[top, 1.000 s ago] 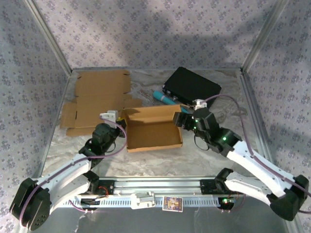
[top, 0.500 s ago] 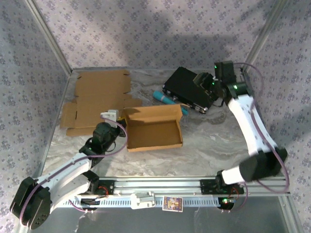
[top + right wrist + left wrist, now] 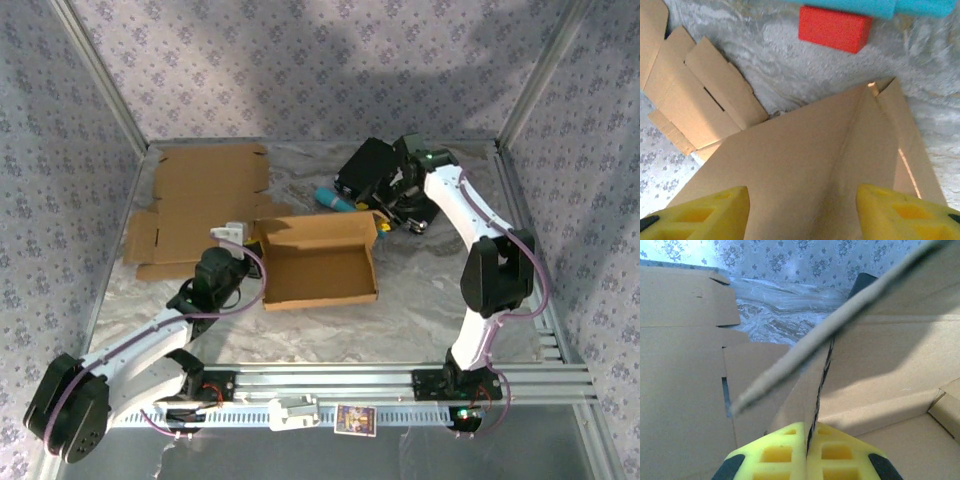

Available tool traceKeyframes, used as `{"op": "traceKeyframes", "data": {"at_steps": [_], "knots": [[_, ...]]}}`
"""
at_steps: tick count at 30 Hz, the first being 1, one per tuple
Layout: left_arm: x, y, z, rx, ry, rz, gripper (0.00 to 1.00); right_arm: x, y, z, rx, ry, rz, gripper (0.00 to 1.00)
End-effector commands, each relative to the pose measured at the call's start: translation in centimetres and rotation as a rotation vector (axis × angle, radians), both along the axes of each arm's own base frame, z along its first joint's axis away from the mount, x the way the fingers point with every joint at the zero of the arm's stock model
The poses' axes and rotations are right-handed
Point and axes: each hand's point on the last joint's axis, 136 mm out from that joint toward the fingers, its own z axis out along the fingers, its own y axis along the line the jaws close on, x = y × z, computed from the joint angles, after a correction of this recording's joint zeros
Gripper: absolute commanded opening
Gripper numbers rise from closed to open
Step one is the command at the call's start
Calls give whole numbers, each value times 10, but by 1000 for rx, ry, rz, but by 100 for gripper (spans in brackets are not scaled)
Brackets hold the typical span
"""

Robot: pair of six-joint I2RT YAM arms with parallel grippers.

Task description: Fold the paper box

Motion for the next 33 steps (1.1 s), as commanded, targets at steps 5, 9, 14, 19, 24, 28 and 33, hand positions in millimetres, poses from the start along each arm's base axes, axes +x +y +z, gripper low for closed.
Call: {"op": "traceKeyframes", "data": {"at_steps": [5, 9, 14, 19, 24, 28, 33], "knots": [[-2, -9, -14, -8, 59, -36, 0, -25, 5, -4, 24, 46, 28, 52], [-6, -12, -16, -62, 84, -42, 0, -28, 6, -9, 27, 40, 28, 47], [-9, -18, -11, -94, 108, -55, 0, -27, 10, -8, 31, 21, 32, 46], [-16, -19, -22, -118, 142, -59, 0, -30, 9, -13, -5, 3, 47, 46], [-21, -22, -31, -116, 173, -74, 0, -32, 7, -18, -37, -30, 55, 43], [-28, -24, -45, -90, 214, -87, 1, -32, 2, -16, -62, -99, 53, 43], [-39, -16, -61, -81, 278, -65, 9, -38, -3, -22, -74, -157, 59, 43]]}}
